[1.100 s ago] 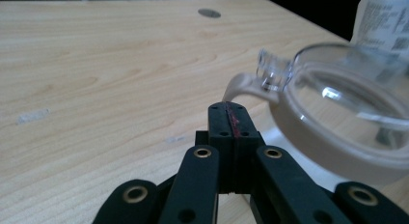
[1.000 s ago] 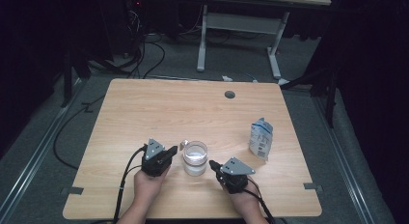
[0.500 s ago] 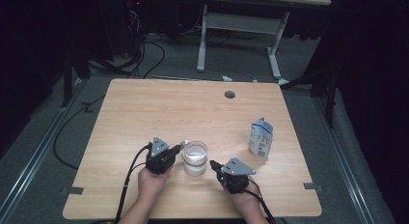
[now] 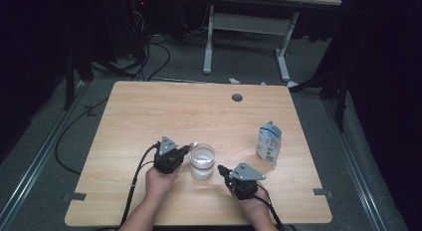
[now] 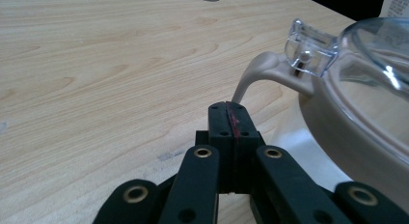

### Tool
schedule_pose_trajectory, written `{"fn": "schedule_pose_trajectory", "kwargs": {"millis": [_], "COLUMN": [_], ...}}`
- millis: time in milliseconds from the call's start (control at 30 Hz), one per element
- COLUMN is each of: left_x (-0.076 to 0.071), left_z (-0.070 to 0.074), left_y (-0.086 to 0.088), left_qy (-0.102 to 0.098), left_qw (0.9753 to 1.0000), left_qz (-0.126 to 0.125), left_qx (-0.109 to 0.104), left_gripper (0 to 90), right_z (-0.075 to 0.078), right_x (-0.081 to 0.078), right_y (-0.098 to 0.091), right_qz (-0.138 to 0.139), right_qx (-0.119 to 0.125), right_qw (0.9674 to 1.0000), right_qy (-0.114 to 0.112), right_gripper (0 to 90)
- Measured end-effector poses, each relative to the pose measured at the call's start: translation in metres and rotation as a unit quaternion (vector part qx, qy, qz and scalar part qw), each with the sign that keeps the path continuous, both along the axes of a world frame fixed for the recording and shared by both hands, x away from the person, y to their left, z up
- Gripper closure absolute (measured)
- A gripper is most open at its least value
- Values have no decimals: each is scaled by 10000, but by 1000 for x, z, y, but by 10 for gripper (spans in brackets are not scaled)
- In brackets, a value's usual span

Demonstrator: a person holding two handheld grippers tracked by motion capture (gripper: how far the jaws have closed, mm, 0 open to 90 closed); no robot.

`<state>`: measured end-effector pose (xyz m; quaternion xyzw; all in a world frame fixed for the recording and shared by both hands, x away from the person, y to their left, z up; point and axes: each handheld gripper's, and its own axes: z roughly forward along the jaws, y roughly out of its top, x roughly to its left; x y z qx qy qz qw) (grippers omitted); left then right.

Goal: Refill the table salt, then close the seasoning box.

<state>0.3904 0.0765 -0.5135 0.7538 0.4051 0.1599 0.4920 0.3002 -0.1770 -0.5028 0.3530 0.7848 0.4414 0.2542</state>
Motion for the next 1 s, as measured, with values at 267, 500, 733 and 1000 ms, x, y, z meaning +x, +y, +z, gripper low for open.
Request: {"fn": "schedule_pose_trajectory", "kwargs": {"millis": [267, 500, 733, 1000], "left_x": [2, -17, -47, -72], "left_z": [1, 1, 1, -6], "left_y": [2, 29, 75, 122], "left_qy": [-27, -132, -223, -194], "left_qw": [10000, 9997, 9969, 9934], "left_qz": [0, 207, 749, 1090], "left_qx": [-47, 82, 50, 292], "left_gripper": [900, 900, 822, 608], "right_z": [-1, -2, -2, 3], "right_x": [0, 0, 5, 14], "right_y": [0, -2, -6, -5], "right_qz": [-21, -60, -134, -250], "right_qx": [-19, 6, 58, 80], "right_qw": [10000, 10000, 9999, 9997], "right_qy": [9, 29, 46, -17], "right_gripper": [898, 897, 897, 898]}}
